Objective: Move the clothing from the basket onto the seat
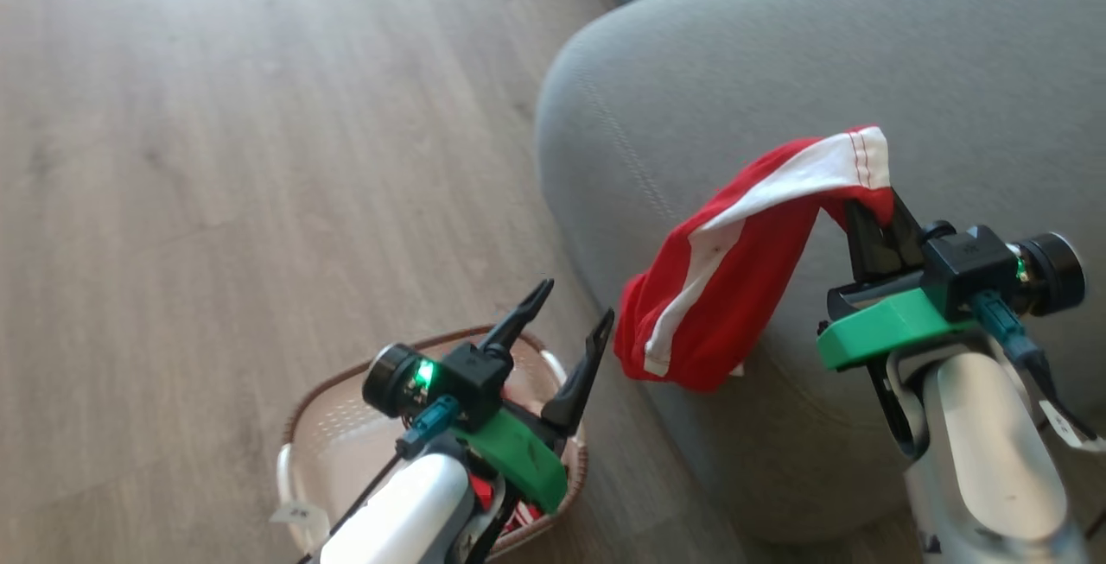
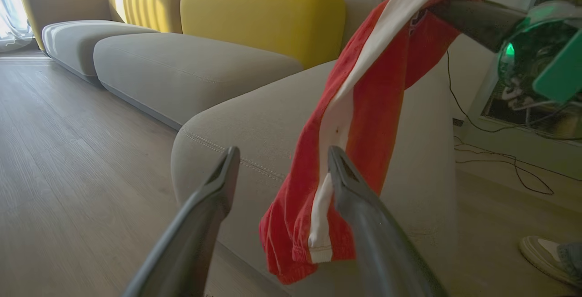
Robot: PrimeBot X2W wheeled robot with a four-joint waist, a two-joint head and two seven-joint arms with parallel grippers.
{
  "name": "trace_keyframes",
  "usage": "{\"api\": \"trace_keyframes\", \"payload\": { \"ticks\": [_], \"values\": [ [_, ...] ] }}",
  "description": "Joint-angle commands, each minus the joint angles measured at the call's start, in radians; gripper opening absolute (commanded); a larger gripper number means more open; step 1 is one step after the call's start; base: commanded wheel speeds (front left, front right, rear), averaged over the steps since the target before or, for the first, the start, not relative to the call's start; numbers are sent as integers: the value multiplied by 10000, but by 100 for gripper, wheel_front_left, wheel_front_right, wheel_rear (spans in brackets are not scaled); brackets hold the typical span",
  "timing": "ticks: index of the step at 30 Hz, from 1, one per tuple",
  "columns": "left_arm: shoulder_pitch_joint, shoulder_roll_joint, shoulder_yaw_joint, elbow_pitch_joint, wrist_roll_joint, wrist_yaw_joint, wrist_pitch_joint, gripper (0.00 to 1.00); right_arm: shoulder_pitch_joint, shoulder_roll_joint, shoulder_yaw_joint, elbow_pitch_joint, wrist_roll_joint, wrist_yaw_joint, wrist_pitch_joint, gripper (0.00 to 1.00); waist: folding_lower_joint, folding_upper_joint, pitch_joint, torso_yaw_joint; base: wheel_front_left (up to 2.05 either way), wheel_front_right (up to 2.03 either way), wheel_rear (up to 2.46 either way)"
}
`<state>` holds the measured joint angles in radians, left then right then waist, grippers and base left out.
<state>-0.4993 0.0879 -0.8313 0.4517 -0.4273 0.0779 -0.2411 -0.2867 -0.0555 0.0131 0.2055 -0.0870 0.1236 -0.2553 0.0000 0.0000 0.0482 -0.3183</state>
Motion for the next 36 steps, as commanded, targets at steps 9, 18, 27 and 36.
{"api": "trace_keyframes", "payload": {
  "ticks": [9,18,27,36],
  "values": [
    [-277,189,145,-185,219,20,-149,100,-1658,53,867,-158,174,71,-65,0,0,0,712,-1031,0,0,0],
    [-653,306,226,-143,283,133,-140,100,-4996,-565,1325,661,221,71,-63,0,0,0,1400,-554,0,0,0],
    [-1436,558,311,-674,554,295,42,100,-9075,-2086,1356,2495,396,71,522,0,0,0,2855,562,0,0,0],
    [-2189,970,369,-1606,911,465,387,100,-11235,-3330,232,4268,346,71,869,0,0,0,4360,1360,0,0,0]
  ]
}}
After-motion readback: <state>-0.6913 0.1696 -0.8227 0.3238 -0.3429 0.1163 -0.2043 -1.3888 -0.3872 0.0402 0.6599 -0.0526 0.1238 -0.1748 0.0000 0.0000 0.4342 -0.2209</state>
